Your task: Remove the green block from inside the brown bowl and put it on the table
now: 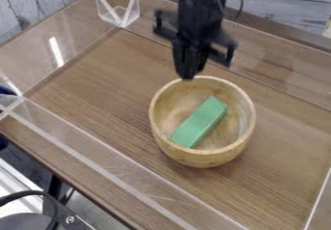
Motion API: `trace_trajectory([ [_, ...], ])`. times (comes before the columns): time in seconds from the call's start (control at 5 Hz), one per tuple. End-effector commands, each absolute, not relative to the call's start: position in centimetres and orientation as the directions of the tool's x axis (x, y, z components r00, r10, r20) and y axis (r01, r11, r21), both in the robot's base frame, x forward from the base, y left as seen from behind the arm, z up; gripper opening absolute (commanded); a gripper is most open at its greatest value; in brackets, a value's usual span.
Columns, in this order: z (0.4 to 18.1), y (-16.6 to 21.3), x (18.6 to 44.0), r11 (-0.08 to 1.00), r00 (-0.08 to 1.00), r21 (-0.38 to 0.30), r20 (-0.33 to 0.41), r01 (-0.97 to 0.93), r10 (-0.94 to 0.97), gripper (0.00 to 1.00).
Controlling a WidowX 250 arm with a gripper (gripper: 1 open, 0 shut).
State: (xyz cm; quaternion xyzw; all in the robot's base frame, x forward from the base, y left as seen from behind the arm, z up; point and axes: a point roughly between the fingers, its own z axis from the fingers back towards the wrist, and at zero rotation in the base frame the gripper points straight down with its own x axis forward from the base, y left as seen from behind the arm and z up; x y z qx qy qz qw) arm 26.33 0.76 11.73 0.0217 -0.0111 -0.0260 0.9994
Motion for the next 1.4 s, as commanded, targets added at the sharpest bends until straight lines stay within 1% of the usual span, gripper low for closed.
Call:
trace_trajectory([
  [0.0,11.5,1.1,26.8,0.998,0.996,0.046,0.073,0.050,-0.053,0.00],
  [0.2,9.8,0.8,26.6,0.997,0.996,0.039,0.053,0.066,-0.068,1.00],
  [0.4,10.5,0.9,26.7,0.997,0.995,0.039,0.069,0.066,-0.069,0.00],
  [0.6,10.3,0.8,26.7,0.997,0.996,0.036,0.061,0.069,-0.071,1.00],
  [0.8,10.0,0.8,26.6,0.997,0.996,0.033,0.054,0.071,-0.072,0.00],
  [1.0,9.8,0.7,26.6,0.997,0.996,0.030,0.050,0.072,-0.073,0.00],
  [1.2,9.5,0.7,26.6,0.997,0.996,0.027,0.040,0.075,-0.076,1.00],
])
